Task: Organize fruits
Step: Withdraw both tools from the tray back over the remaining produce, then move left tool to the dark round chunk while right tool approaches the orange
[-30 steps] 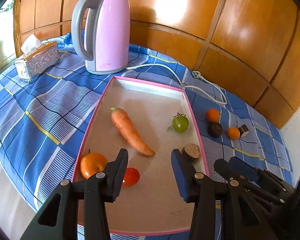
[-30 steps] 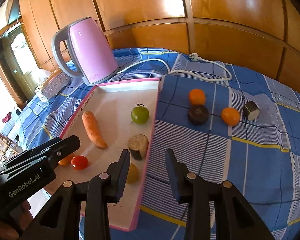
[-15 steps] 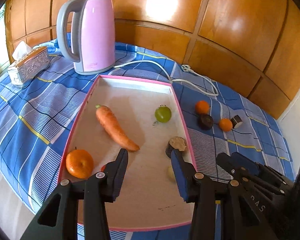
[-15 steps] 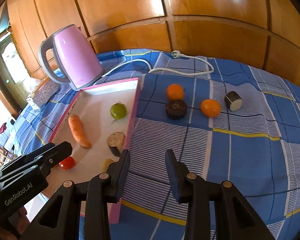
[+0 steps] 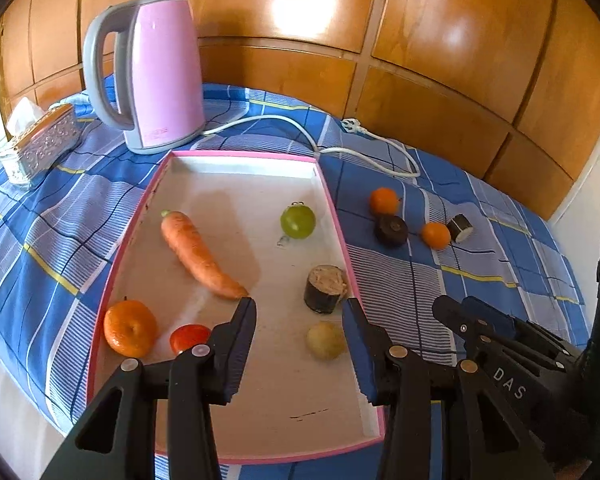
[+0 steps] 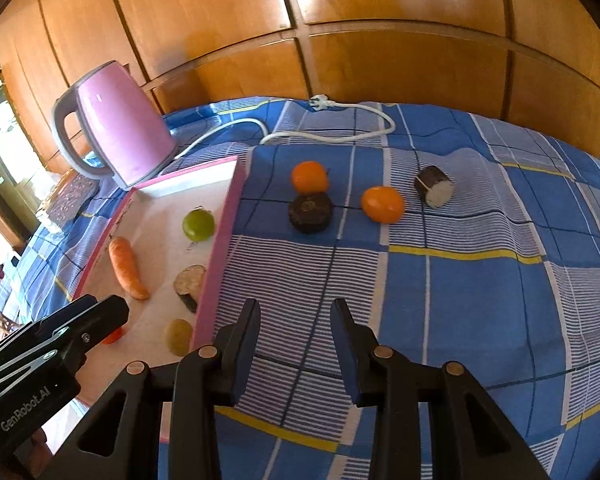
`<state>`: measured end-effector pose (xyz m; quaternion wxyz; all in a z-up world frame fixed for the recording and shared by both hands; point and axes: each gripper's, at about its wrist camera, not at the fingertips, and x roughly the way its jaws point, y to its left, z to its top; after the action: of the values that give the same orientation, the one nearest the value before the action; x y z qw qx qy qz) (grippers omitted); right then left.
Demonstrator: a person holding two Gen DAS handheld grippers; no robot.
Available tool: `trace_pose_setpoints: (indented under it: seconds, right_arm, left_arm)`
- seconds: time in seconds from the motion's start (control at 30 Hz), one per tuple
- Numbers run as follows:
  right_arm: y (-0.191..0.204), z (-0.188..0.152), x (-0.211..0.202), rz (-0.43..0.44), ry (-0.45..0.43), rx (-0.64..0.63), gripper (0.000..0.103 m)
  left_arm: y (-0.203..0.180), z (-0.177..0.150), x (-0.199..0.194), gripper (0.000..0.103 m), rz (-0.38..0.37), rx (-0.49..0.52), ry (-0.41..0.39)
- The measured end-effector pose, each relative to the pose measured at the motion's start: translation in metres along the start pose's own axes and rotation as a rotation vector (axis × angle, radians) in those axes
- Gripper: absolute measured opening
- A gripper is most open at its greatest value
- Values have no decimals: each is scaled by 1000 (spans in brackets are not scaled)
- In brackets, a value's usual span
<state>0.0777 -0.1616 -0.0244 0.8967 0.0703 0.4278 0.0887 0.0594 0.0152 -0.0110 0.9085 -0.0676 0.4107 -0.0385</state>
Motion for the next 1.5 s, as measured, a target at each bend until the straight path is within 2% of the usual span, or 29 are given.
trace_pose_setpoints:
  seconds: [0.57,1.5]
  right_arm:
    - [-45,-3,10,-53,27,100,37]
    - [-71,14,32,-77,43,118,37]
  left_arm:
    - [-33,10,13,46,-42,78,1]
    - [-72,36,59,45,-97,131,37]
